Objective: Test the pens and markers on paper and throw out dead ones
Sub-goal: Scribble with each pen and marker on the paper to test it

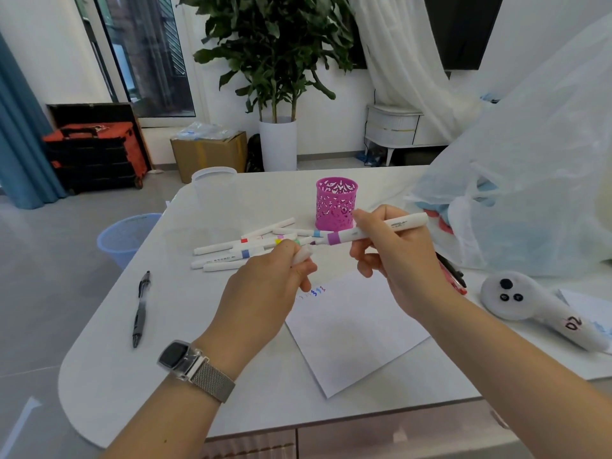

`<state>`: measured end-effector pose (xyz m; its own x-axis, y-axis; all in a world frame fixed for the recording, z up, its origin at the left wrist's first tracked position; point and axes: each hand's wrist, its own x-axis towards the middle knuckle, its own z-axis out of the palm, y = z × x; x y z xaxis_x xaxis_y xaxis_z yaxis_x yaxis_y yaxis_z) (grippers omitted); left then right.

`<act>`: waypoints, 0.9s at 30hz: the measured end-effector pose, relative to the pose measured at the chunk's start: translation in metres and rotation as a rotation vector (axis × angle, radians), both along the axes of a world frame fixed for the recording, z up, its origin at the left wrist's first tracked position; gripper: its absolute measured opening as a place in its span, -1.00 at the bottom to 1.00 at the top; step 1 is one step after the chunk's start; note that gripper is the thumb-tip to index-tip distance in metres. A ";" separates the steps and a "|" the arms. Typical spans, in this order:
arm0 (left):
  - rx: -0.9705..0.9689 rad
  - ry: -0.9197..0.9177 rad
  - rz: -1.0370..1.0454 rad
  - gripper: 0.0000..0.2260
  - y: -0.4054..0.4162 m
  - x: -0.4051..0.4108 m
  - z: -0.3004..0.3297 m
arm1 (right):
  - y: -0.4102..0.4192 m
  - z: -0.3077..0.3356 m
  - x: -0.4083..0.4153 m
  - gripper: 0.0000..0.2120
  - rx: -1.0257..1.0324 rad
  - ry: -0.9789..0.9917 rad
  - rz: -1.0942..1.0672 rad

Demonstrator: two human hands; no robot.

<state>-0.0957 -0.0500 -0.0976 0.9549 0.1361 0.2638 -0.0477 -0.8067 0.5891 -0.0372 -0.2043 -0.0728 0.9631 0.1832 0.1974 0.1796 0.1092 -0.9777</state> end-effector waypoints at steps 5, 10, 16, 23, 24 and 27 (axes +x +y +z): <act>-0.015 0.012 -0.010 -0.85 0.001 -0.001 -0.001 | 0.000 -0.001 0.001 -0.74 -0.046 0.022 0.017; -0.013 -0.005 -0.014 -0.84 0.001 -0.002 -0.001 | -0.002 0.000 0.003 -0.76 -0.065 0.000 0.008; 0.021 -0.007 -0.015 -0.85 0.000 0.000 -0.001 | -0.002 -0.002 0.004 -0.71 -0.060 -0.011 0.016; 0.131 -0.055 -0.051 -0.90 -0.002 -0.004 -0.001 | 0.001 -0.008 0.002 -0.66 -0.011 0.032 0.007; 0.152 -0.051 -0.059 -0.90 -0.003 -0.004 -0.001 | 0.003 -0.010 0.001 -0.68 -0.006 0.055 0.006; 0.129 -0.092 -0.063 -0.89 -0.005 -0.004 -0.005 | 0.009 -0.017 -0.003 -0.68 0.084 0.188 0.013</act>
<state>-0.0993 -0.0547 -0.1026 0.9313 0.0365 0.3623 -0.1495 -0.8690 0.4716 -0.0407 -0.1952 -0.0896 0.9820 0.1863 0.0299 -0.0067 0.1931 -0.9812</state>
